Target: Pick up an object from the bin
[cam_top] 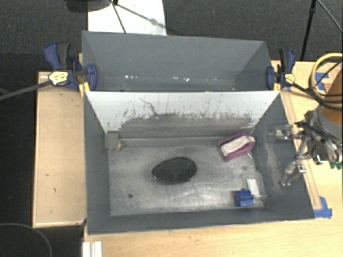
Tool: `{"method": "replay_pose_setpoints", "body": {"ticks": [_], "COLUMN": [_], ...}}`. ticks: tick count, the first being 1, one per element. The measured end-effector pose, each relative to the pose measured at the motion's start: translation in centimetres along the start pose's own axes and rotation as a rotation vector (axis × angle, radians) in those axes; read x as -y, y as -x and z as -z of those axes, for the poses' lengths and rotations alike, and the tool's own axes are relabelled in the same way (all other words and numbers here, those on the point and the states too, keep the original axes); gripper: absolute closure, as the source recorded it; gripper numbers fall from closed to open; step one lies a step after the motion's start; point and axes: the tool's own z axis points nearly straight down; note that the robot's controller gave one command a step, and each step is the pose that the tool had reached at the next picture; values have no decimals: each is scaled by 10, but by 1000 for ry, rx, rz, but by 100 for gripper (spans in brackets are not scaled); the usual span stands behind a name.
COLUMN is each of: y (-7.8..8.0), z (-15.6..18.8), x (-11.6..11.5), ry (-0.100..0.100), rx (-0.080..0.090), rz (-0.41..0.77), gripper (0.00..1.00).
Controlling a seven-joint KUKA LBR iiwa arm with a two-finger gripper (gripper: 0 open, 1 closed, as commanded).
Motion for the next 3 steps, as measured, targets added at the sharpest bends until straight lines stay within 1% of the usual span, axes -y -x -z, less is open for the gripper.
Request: {"method": "replay_pose_setpoints", "body": {"ticks": [1,2,3], "y": [32,51,40], "z": [80,-71,-159], "x": [-29,-115,-164], "ry": [-4,2,1], "rx": [17,0,-2], "rz": [134,-31,-50], "gripper": [0,0,0]}}
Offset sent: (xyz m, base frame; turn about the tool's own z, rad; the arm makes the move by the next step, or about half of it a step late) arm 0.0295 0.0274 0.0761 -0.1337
